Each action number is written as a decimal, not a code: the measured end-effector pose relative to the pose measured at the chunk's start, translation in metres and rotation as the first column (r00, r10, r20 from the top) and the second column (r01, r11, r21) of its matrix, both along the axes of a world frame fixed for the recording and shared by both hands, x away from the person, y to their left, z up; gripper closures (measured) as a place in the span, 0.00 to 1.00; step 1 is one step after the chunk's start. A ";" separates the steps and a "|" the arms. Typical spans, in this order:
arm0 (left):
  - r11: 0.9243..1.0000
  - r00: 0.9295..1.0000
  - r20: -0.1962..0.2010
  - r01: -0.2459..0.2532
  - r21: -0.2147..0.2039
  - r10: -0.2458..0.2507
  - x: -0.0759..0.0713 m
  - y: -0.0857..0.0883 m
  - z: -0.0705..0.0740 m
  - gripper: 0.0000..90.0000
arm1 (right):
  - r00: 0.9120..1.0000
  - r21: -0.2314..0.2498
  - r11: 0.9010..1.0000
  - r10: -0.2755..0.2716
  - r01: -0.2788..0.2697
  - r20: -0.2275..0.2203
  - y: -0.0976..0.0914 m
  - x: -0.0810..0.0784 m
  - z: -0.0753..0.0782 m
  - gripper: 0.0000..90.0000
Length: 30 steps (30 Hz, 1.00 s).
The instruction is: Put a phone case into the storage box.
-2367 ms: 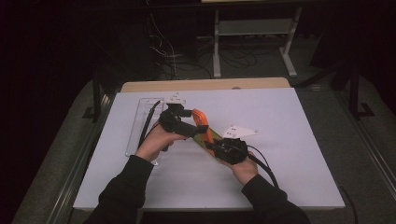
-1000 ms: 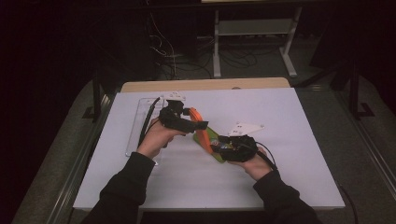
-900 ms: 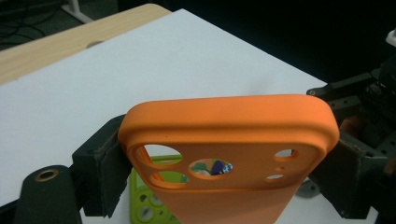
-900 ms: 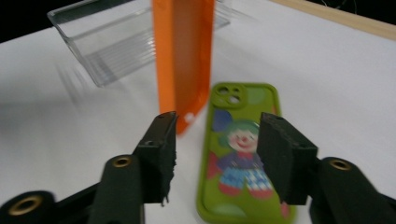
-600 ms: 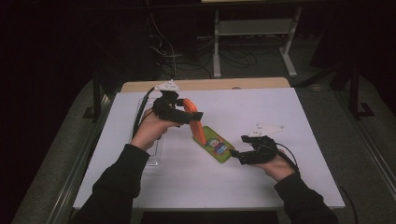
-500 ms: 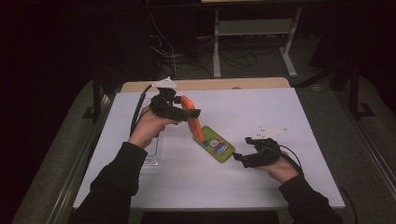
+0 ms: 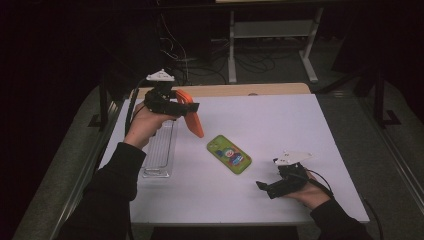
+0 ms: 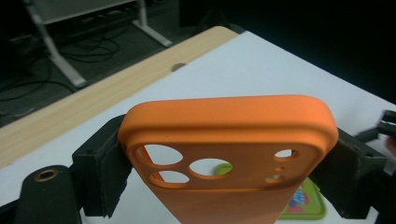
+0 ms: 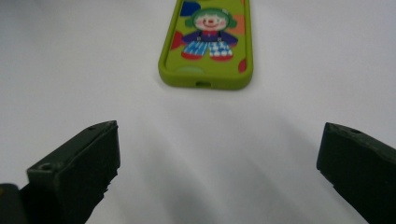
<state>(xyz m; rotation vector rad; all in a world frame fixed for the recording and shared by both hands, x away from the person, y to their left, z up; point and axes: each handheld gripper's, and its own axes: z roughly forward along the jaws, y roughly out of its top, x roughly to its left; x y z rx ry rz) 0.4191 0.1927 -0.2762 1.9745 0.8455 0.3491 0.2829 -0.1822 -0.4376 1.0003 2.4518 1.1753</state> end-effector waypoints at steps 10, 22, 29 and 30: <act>0.985 0.986 0.036 -0.166 0.040 0.165 0.015 0.030 0.011 0.16 | 1.000 -0.021 1.000 -0.011 0.011 0.001 -0.001 -0.002 -0.003 0.00; 0.936 0.945 0.065 -0.328 0.126 0.322 0.043 0.044 0.010 0.16 | 1.000 -0.010 1.000 -0.019 0.019 0.021 -0.001 -0.003 0.000 0.00; 0.883 0.897 0.064 -0.442 0.160 0.438 0.059 0.048 0.002 0.16 | 0.999 -0.006 1.000 -0.020 0.020 0.030 -0.002 -0.003 0.001 0.00; 0.874 0.889 0.063 -0.457 0.167 0.453 0.061 0.048 0.001 0.16 | 0.999 -0.008 1.000 -0.018 0.018 0.036 -0.002 -0.003 0.001 0.00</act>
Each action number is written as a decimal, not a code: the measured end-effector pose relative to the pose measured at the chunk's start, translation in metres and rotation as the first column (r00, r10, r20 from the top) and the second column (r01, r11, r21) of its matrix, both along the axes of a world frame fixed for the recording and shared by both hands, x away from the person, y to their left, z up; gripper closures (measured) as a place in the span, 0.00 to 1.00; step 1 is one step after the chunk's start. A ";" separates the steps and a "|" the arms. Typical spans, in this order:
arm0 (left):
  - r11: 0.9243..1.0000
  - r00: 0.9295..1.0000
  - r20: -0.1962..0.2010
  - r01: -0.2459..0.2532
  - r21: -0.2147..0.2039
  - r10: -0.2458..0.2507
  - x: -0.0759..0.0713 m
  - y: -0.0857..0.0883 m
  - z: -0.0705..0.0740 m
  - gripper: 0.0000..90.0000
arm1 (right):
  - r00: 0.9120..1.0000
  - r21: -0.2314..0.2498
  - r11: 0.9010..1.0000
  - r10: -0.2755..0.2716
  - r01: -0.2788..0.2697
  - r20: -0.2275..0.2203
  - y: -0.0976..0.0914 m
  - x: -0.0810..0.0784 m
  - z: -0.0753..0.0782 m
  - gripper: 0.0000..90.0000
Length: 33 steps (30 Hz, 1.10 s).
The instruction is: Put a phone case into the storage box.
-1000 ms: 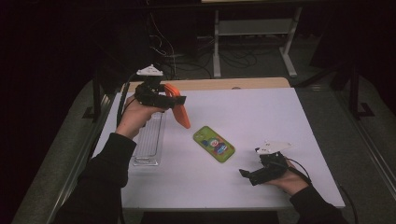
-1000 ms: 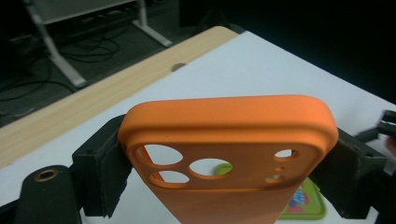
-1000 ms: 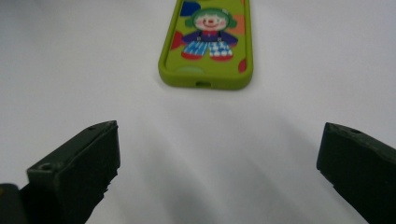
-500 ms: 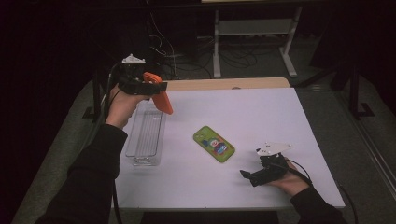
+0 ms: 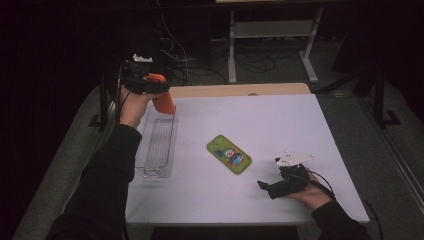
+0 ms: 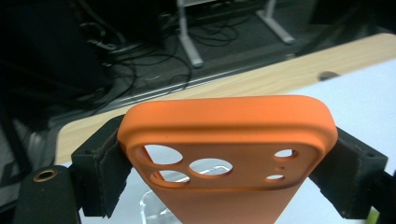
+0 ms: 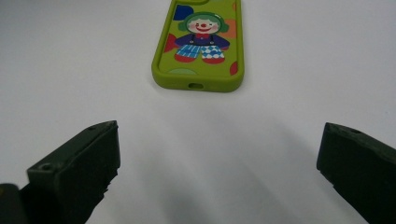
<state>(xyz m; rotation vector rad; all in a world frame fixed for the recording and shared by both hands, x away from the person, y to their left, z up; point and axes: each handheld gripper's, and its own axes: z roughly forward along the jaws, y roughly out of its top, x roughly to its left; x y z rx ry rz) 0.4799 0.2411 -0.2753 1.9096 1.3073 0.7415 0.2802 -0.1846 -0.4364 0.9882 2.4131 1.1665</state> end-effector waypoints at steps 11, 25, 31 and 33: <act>0.993 0.994 -0.050 -0.091 0.071 0.095 0.019 0.000 -0.027 0.16 | 1.000 0.008 1.000 0.002 -0.002 0.011 0.000 -0.001 0.002 0.00; 0.984 0.982 -0.101 -0.147 0.097 0.156 0.031 -0.002 -0.055 0.15 | 1.000 0.010 1.000 0.005 -0.005 0.013 0.000 -0.001 0.002 0.00; 0.980 0.976 -0.122 -0.165 0.110 0.178 0.036 -0.007 -0.063 0.15 | 1.000 0.012 1.000 0.005 -0.005 0.013 0.000 -0.001 0.003 0.00; 0.980 0.974 -0.131 -0.173 0.102 0.186 0.038 -0.007 -0.066 0.15 | 1.000 0.017 1.000 0.002 -0.002 0.001 0.000 -0.002 0.003 0.00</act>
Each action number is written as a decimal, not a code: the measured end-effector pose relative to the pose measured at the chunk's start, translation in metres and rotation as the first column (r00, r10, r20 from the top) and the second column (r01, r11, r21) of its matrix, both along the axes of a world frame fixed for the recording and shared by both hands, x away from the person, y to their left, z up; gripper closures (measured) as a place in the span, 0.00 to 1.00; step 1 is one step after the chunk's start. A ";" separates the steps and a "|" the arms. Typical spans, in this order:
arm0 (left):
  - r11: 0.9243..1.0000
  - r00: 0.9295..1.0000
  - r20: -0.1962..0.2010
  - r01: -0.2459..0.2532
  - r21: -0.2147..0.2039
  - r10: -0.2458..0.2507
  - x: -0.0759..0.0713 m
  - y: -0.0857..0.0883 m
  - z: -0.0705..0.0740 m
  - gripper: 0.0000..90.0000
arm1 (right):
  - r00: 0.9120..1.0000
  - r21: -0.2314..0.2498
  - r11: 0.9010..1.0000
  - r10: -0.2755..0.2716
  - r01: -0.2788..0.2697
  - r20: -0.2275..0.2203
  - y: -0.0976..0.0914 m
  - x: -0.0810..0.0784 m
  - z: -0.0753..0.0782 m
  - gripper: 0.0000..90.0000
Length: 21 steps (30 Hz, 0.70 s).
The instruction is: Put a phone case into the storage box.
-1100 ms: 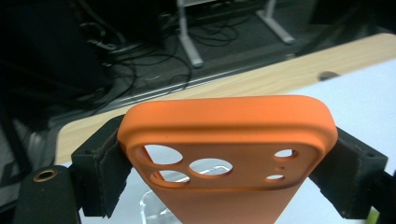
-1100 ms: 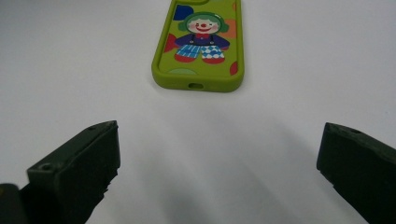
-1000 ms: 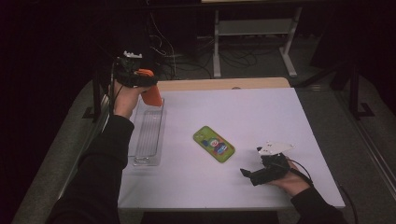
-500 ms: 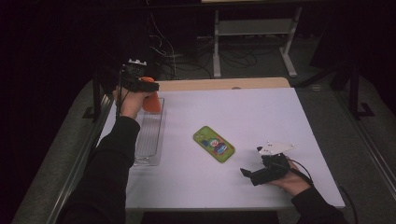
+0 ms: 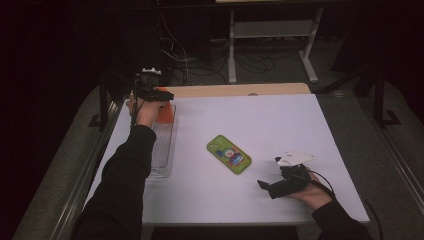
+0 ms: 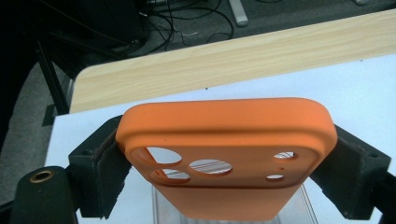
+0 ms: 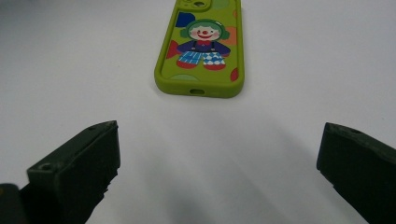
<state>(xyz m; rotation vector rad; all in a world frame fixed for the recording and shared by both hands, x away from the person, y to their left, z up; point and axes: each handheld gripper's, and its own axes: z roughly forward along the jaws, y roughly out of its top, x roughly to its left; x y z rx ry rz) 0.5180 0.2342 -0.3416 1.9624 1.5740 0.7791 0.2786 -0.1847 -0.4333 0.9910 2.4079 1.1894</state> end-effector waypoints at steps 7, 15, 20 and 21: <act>1.000 1.000 0.003 -0.015 -0.005 0.016 0.003 -0.001 -0.004 0.14 | 1.000 0.002 1.000 0.003 -0.003 0.009 0.000 0.000 0.000 0.00; 1.000 0.999 0.025 -0.024 -0.016 0.024 0.006 0.000 -0.006 0.12 | 1.000 0.000 1.000 0.006 -0.006 0.010 0.001 0.001 0.000 0.00; 1.000 1.000 0.020 -0.019 -0.019 0.019 0.008 0.000 -0.008 0.09 | 1.000 -0.004 1.000 0.011 -0.011 0.016 0.001 0.001 -0.001 0.00; 0.999 1.000 0.020 -0.022 -0.024 0.023 0.008 0.000 -0.009 0.08 | 1.000 -0.003 1.000 0.011 -0.011 0.015 0.001 0.001 -0.001 0.00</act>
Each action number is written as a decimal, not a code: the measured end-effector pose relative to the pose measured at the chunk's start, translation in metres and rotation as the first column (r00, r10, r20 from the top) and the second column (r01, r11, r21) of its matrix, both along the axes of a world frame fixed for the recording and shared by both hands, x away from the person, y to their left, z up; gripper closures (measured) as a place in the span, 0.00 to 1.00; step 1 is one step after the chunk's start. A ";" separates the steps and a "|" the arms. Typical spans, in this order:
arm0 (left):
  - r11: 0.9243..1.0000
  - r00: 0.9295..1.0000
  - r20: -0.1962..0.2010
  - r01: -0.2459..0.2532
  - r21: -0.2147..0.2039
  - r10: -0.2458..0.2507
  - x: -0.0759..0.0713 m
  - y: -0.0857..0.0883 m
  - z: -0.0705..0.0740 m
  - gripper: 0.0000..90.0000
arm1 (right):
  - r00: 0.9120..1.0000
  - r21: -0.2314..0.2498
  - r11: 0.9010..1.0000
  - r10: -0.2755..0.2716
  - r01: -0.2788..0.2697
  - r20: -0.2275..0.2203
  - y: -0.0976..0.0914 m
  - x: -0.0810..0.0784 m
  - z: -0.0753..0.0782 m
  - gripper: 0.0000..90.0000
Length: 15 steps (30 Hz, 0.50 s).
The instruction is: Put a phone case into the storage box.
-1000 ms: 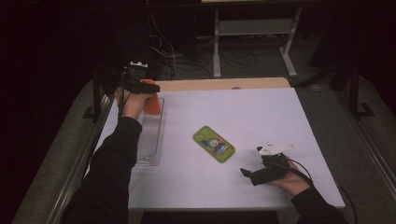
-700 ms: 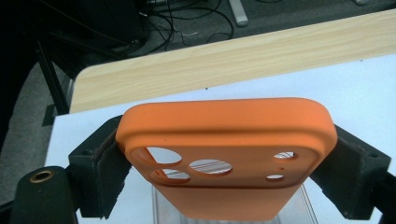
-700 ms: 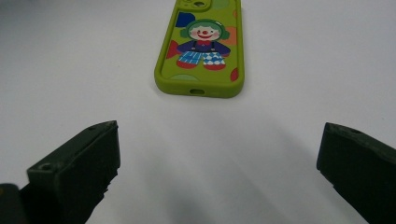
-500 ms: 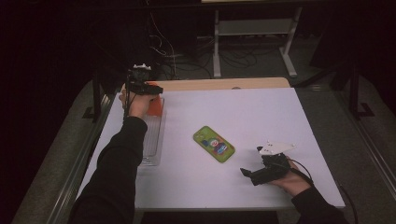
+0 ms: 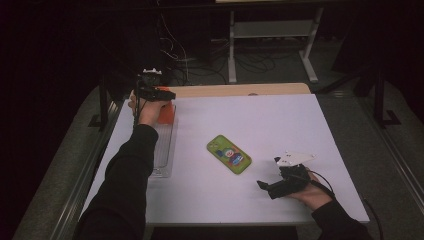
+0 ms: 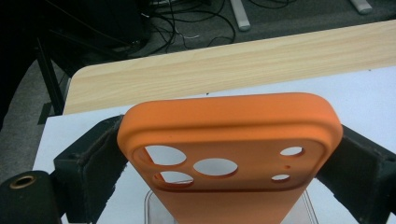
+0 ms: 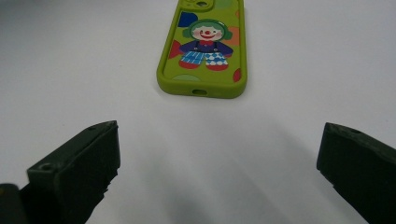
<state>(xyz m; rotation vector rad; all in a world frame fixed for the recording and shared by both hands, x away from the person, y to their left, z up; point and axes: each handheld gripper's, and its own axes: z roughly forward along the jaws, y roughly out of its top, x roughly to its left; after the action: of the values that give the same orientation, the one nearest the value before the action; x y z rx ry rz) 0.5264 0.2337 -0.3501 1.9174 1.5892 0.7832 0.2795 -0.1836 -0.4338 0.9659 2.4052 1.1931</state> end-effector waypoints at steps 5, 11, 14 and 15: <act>1.000 1.000 0.009 0.009 -0.013 -0.009 0.002 0.000 -0.002 0.05 | 1.000 -0.002 1.000 0.001 -0.001 0.000 0.000 0.000 0.000 0.00; 0.999 0.999 0.050 0.018 -0.039 -0.016 0.002 0.001 0.002 0.02 | 1.000 -0.001 1.000 0.002 -0.002 0.001 0.000 0.000 0.000 0.00; 0.999 0.998 0.052 0.021 -0.041 -0.018 0.002 0.002 0.003 0.00 | 1.000 0.000 1.000 0.001 -0.001 0.000 0.000 0.000 0.000 0.00; 0.999 0.998 0.056 0.020 -0.038 -0.018 0.002 0.003 0.004 0.00 | 1.000 0.000 1.000 0.002 -0.002 -0.001 0.000 0.000 0.000 0.00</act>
<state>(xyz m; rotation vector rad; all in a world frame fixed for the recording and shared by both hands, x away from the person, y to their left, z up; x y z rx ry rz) 0.5280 0.2369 -0.3461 1.8643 1.5398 0.7856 0.2797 -0.1835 -0.4338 0.9647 2.4066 1.1939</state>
